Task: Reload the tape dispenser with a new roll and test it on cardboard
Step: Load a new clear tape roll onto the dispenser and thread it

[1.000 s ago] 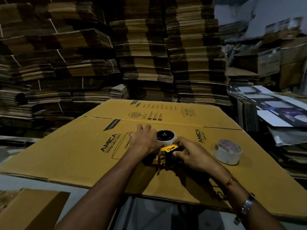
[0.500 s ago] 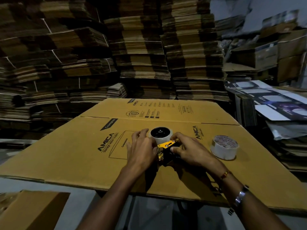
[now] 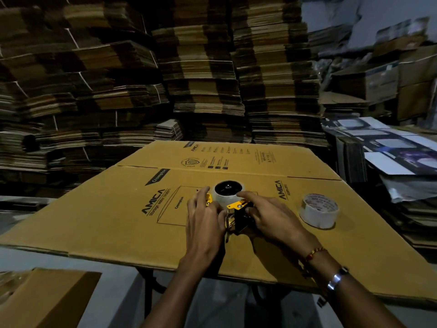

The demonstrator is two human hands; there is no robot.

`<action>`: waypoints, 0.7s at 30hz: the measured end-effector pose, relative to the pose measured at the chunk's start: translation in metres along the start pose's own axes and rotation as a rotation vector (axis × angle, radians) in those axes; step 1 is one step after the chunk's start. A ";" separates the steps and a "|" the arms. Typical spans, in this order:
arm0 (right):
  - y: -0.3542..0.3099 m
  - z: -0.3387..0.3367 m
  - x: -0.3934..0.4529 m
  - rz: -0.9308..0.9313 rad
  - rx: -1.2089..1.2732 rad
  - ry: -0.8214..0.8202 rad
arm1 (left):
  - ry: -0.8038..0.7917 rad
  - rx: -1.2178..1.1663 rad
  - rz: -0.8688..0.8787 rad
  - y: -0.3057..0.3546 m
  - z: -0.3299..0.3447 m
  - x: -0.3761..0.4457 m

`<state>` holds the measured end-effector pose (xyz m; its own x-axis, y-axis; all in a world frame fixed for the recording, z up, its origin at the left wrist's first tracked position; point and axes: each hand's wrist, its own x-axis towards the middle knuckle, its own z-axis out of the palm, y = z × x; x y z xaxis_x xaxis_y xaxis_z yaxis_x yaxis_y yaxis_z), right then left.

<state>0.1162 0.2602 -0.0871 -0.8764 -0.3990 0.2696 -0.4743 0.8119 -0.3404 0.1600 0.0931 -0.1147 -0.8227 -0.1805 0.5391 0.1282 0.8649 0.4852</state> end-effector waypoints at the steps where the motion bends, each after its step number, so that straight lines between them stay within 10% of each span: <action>1: -0.001 0.000 -0.001 -0.011 -0.038 0.002 | 0.007 -0.010 -0.004 0.000 0.003 0.000; 21: -0.008 0.004 -0.008 -0.066 -0.227 -0.010 | -0.137 -0.145 0.087 -0.019 -0.019 -0.004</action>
<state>0.1268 0.2552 -0.0903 -0.8456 -0.4577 0.2748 -0.5006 0.8586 -0.1105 0.1716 0.0684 -0.1130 -0.8714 -0.0336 0.4895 0.2727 0.7961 0.5402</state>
